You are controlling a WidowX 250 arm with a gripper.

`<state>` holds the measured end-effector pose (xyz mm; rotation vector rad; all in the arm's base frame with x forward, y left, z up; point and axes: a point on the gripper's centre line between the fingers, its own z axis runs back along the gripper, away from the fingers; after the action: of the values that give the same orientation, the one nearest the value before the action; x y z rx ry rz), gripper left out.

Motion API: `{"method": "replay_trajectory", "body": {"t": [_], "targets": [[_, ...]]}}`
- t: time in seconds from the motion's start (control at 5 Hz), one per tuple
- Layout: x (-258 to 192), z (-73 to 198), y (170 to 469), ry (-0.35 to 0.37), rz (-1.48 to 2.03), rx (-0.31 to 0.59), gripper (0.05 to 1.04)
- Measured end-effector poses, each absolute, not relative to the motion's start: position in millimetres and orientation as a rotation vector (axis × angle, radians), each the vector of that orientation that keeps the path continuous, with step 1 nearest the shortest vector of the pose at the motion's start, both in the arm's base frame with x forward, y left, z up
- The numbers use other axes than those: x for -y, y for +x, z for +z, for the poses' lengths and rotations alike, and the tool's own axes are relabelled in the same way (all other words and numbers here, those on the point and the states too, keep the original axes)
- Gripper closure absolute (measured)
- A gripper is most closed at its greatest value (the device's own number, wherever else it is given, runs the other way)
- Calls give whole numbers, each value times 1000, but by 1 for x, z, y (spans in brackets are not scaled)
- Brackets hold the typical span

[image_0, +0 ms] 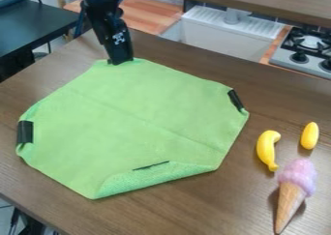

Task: Put the figure to the top edge of the cloth

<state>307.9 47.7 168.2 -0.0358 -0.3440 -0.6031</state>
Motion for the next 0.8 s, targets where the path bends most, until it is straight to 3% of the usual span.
{"method": "replay_trajectory", "body": {"t": [0.4,0.8], "targets": [[-34,157,310,-65,-561,303,83],[21,140,313,-205,-428,357,83]]}}
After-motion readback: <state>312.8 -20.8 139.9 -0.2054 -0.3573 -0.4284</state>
